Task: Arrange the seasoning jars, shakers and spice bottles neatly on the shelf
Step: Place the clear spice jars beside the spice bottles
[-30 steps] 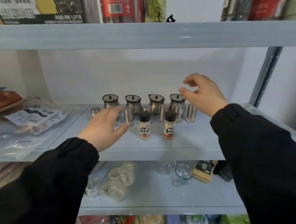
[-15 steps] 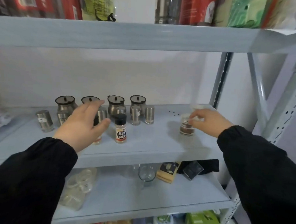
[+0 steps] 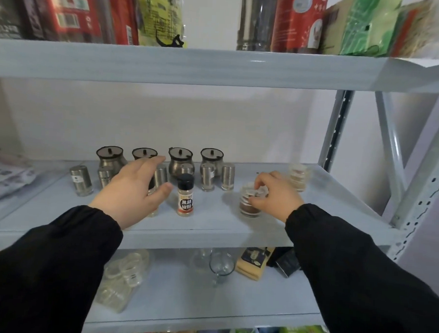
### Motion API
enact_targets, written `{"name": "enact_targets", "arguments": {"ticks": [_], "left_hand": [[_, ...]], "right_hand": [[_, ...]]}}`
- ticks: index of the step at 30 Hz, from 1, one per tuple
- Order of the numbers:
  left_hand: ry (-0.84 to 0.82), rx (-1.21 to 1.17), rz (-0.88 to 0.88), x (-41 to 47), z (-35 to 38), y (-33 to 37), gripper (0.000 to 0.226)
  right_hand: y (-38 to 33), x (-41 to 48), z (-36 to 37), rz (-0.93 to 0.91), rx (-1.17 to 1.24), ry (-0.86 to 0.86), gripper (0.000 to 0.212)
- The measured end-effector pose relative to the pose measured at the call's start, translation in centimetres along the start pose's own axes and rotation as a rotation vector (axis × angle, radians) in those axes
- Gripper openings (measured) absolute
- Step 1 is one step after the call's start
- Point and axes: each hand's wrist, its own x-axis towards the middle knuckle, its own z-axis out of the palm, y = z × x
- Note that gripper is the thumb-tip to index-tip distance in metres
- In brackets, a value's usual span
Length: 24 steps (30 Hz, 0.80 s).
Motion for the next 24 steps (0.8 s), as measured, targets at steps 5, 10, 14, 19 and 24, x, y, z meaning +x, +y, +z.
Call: {"name": "enact_targets", "arguments": {"ticks": [5,10,14,19,24], "left_hand": [[-0.005,-0.021,0.004,-0.3,0.2,0.1,0.065],[-0.006,-0.052,0.007,-0.5,0.4,-0.1,0.064],[-0.012,-0.048,0.014,-0.4,0.7,0.0,0.063],[0.002,-0.047,0.027,-0.3,0.8,0.2,0.062],[0.025,-0.041,0.009,-0.5,0.5,-0.2,0.063]], "right_hand": [[-1.0,-0.2,0.6,-0.068,0.024,-0.056,0.028],[-0.5,-0.2,0.4,-0.06,0.041,-0.037,0.029],[-0.3,-0.2,0.4,-0.081,0.052,-0.04,0.03],[2.3,0.2,-1.0,0.01,0.225,0.147,0.058],[8.8,1.7,-4.0,0.344,0.144,0.196,0.086]]}}
